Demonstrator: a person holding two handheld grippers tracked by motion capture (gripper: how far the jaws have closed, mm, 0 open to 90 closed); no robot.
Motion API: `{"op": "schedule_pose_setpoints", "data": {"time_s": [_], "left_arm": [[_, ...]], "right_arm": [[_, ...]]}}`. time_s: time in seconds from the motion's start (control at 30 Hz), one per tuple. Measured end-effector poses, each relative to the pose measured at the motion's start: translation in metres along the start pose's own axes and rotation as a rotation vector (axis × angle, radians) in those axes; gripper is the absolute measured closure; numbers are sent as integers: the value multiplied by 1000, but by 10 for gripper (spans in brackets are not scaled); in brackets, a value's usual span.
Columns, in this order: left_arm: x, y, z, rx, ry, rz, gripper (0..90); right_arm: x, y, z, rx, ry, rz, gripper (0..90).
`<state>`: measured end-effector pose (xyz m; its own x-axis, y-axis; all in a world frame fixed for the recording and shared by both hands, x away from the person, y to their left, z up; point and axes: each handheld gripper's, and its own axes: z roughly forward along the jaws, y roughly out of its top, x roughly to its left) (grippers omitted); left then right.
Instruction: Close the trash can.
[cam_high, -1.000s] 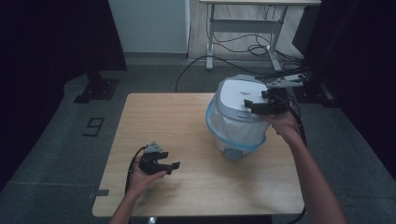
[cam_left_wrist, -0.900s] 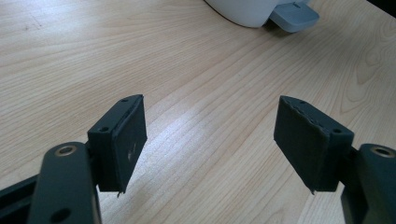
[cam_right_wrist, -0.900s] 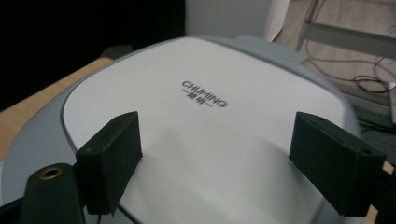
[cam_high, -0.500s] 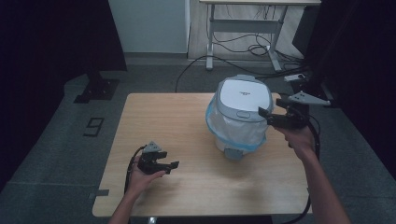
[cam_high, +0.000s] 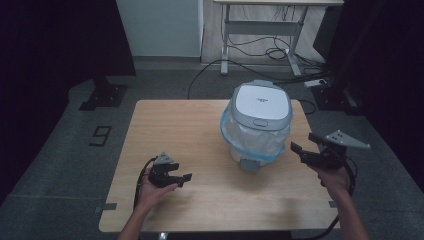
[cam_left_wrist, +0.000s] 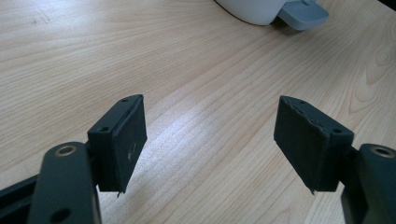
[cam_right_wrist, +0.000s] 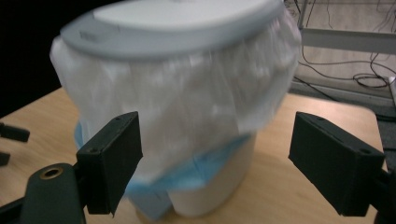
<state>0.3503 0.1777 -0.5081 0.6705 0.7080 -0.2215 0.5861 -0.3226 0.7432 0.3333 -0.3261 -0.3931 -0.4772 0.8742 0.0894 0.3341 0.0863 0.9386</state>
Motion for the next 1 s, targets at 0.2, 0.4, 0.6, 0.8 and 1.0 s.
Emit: {"op": "schedule_pose_setpoints", "data": {"time_s": [0.2, 0.4, 0.6, 0.8, 1.0], "left_arm": [[-1, -1, 1, 4, 4, -4, 254], [-1, -2, 3, 11, 8, -2, 254], [-1, -4, 4, 19, 18, 0, 254], [-2, -5, 5, 23, 22, 4, 254], [-2, -5, 8, 30, 28, 8, 250]], "right_arm": [[-7, -45, -11, 17, -12, 29, 164], [-13, -80, -14, 57, -17, 50, 164], [-18, -113, -8, 131, -28, 87, 167], [-21, -124, -1, 174, -39, 88, 168], [-21, -126, 0, 181, -41, 85, 168]]}}
